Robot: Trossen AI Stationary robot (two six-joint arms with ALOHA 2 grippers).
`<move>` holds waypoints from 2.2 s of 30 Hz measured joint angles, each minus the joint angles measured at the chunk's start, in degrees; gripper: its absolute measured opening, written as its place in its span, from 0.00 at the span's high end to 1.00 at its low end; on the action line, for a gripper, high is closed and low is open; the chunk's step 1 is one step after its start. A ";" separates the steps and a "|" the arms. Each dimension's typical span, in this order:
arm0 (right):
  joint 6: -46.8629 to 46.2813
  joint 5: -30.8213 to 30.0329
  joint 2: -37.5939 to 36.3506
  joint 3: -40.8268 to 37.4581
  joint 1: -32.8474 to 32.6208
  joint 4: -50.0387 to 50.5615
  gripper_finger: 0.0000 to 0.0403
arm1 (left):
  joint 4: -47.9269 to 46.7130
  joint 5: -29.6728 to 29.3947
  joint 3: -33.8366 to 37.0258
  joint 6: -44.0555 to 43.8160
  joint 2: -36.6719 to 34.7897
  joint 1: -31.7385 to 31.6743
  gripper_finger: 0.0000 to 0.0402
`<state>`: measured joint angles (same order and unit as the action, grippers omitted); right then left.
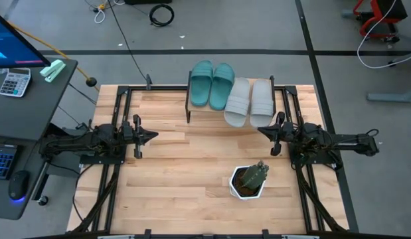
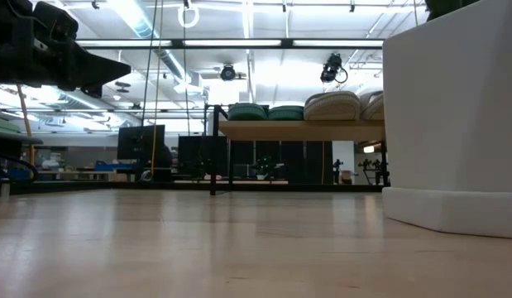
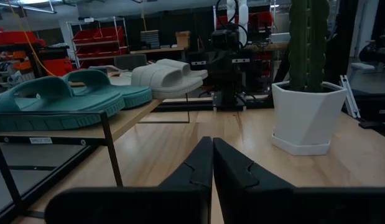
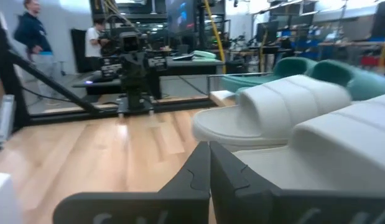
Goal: Pick and place slides into the shelf
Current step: Put the gray slides on the shelf, then return to Home Position
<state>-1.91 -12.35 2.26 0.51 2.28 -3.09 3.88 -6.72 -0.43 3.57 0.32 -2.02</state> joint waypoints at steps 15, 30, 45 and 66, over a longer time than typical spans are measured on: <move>-2.08 2.48 0.00 0.00 0.00 0.33 0.97 | -0.39 -0.01 0.00 -0.38 0.00 0.02 0.93; -2.18 2.64 0.00 -0.02 0.00 0.35 0.98 | -0.79 -0.02 0.00 -1.44 0.00 0.01 0.98; -2.44 2.60 0.02 0.42 -0.02 0.73 0.95 | -0.92 -0.02 0.00 -1.42 0.00 0.02 0.84; -2.43 2.52 0.02 1.46 -0.01 0.35 0.94 | -1.04 -0.02 0.00 -1.43 0.00 0.01 0.85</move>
<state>-4.34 -9.82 2.28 1.98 2.27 -2.74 2.84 -6.74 -0.43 2.15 0.32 -2.01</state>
